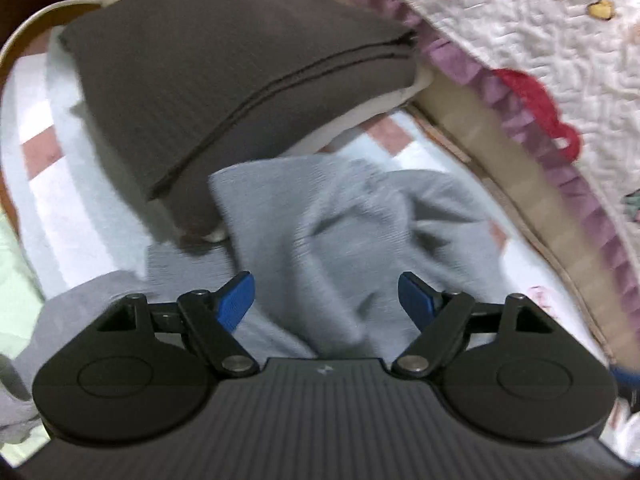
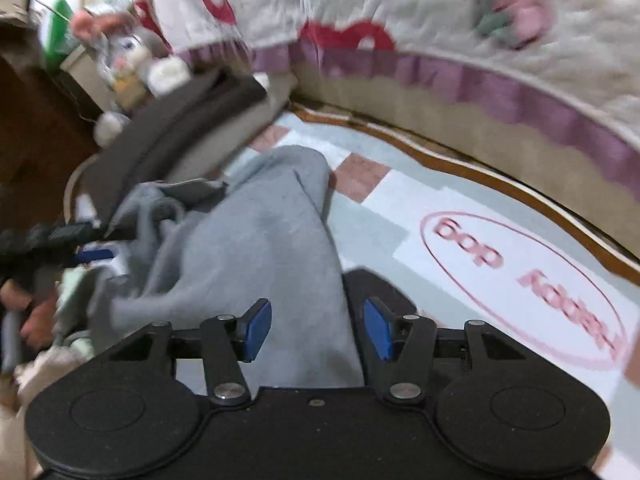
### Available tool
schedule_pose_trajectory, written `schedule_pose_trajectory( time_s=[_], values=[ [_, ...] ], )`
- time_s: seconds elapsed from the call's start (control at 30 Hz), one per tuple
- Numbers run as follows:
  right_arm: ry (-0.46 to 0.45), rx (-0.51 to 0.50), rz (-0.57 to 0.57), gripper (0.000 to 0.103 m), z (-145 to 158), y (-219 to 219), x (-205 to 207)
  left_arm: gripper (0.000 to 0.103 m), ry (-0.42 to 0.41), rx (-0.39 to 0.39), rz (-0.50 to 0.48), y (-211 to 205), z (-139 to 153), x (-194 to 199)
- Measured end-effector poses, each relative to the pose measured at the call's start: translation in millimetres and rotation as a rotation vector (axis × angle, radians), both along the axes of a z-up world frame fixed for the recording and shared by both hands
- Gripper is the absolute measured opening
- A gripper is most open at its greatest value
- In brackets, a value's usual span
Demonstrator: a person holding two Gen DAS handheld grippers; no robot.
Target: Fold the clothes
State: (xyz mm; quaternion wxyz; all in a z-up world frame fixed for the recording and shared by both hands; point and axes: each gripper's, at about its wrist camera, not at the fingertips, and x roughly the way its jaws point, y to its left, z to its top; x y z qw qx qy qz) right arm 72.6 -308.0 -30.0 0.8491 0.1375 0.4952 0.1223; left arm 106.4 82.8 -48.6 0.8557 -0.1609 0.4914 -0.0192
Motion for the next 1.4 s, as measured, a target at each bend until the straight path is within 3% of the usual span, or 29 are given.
schedule_pose_trajectory(
  time_s=[0.13, 0.23, 0.3, 0.5, 0.6, 0.7, 0.77, 0.8, 0.83, 0.87, 0.9, 0.93, 1.0, 1.13, 1.27, 1.33, 1.4],
  values=[
    [0.016, 0.04, -0.033, 0.057, -22.3, 16.8, 63.7, 0.079, 0.068, -0.041, 0.003, 17.2, -23.0, 3.1],
    [0.023, 0.084, -0.051, 0.057, -39.0, 25.2, 101.3, 0.079, 0.111, -0.139, -0.004, 24.8, -36.3, 5.3],
    [0.027, 0.095, -0.051, 0.057, -51.8, 31.8, 121.7, 0.079, 0.121, -0.162, -0.021, 23.7, -41.4, 7.5],
    [0.017, 0.118, -0.118, 0.058, -88.1, 40.9, 157.3, 0.084, 0.08, -0.192, -0.054, 21.7, -50.2, 8.6],
    [-0.023, 0.194, -0.237, 0.064, -100.5, 38.2, 160.7, 0.084, 0.068, -0.2, -0.063, 21.5, -50.5, 9.7],
    [0.005, 0.261, -0.254, 0.069, -117.3, 42.7, 172.9, 0.084, 0.051, -0.191, -0.102, 15.9, -45.6, 6.2],
    [-0.015, 0.21, -0.181, 0.073, -118.2, 55.8, 178.0, 0.077, 0.034, -0.138, -0.16, 4.9, -42.9, 3.9],
    [-0.02, 0.177, -0.113, 0.068, -116.3, 65.5, 177.5, 0.063, 0.027, -0.109, -0.173, 1.2, -42.1, 3.4],
    [-0.027, 0.142, -0.046, 0.059, -114.3, 75.2, 176.7, 0.056, 0.023, -0.088, -0.177, 0.3, -41.8, 3.7],
    [-0.076, 0.064, 0.01, 0.026, -109.1, 86.8, 170.1, 0.043, 0.02, -0.07, -0.18, 0.5, -41.7, 4.3],
    [-0.115, 0.007, 0.059, 0.021, -103.9, 95.9, 163.5, 0.029, 0.017, -0.052, -0.183, 0.6, -41.7, 4.8],
    [-0.171, -0.044, 0.08, 0.02, -94.9, 103.0, 152.3, 0.023, 0.01, -0.055, -0.182, 2.2, -41.1, 5.1],
    [-0.269, -0.119, 0.011, 0.017, -73.6, 103.9, 121.4, 0.01, -0.006, -0.085, -0.179, 7.2, -39.5, 5.5],
    [-0.462, -0.267, -0.128, 0.015, -31.0, 105.4, 59.5, 0.01, -0.102, -0.113, -0.22, 3.6, -22.7, -3.6],
    [-0.578, -0.383, -0.305, 0.014, 12.0, 85.1, -16.4, 0.008, -0.133, -0.126, -0.281, -7.6, -14.3, -12.1],
    [-0.617, -0.547, -0.327, 0.014, 33.0, 76.8, -57.5, 0.007, -0.164, -0.135, -0.324, -13.2, -0.8, -21.5],
    [-0.645, -0.633, -0.36, 0.014, 55.9, 71.6, -100.2, 0.007, -0.227, -0.165, -0.379, -21.5, 19.6, -32.7]
  ],
)
